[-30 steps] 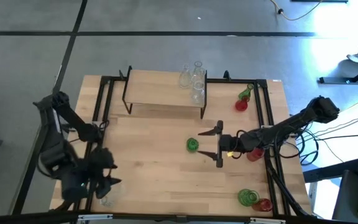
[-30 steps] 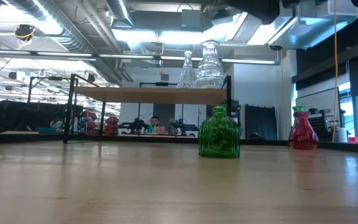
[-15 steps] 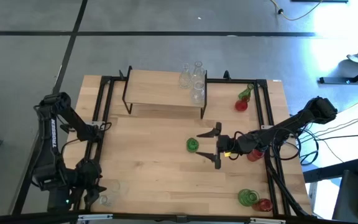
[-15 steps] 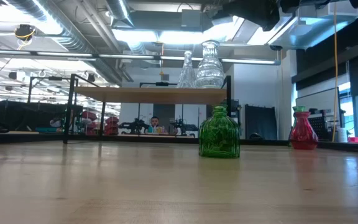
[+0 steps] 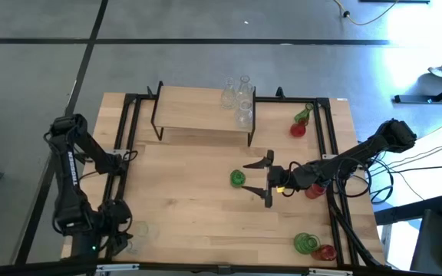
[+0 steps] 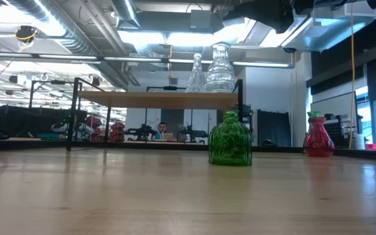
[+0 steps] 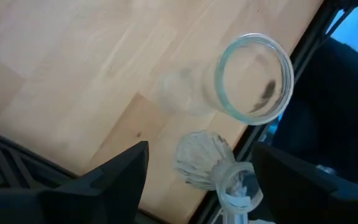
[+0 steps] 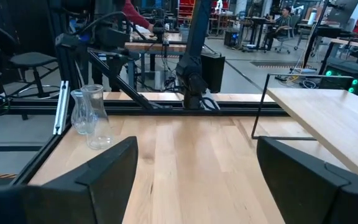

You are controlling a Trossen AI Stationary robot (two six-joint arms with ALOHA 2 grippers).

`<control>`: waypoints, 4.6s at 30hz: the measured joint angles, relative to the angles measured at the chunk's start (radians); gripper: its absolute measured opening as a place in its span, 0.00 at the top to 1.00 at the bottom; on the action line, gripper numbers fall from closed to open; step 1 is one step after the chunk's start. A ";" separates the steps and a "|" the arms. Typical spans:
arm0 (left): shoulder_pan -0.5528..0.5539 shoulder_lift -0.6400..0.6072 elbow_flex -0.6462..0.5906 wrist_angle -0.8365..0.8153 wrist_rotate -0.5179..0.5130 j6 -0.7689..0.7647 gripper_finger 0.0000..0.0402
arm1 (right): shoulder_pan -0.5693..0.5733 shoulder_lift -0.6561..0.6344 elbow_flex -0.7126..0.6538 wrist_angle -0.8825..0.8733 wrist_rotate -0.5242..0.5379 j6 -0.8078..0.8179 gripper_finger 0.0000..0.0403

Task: Sort vases onto shelf
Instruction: Put the transparent vase aligned with the other transparent vase on the shelf

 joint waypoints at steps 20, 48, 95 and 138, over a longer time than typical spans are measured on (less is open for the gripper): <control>0.068 0.108 -0.001 0.057 -0.077 0.218 0.31 | 0.000 0.000 0.000 -0.008 0.071 0.001 0.22; 0.090 0.178 -0.001 0.058 -0.255 0.216 0.52 | 0.000 0.000 0.000 -0.007 0.071 0.001 0.22; 1.229 -0.155 0.001 0.764 -0.053 1.809 0.53 | 0.000 0.000 0.000 -0.062 0.035 -0.088 0.22; 1.681 0.277 0.482 0.480 0.301 1.963 0.53 | 0.000 0.000 0.000 -0.027 0.199 -0.211 0.22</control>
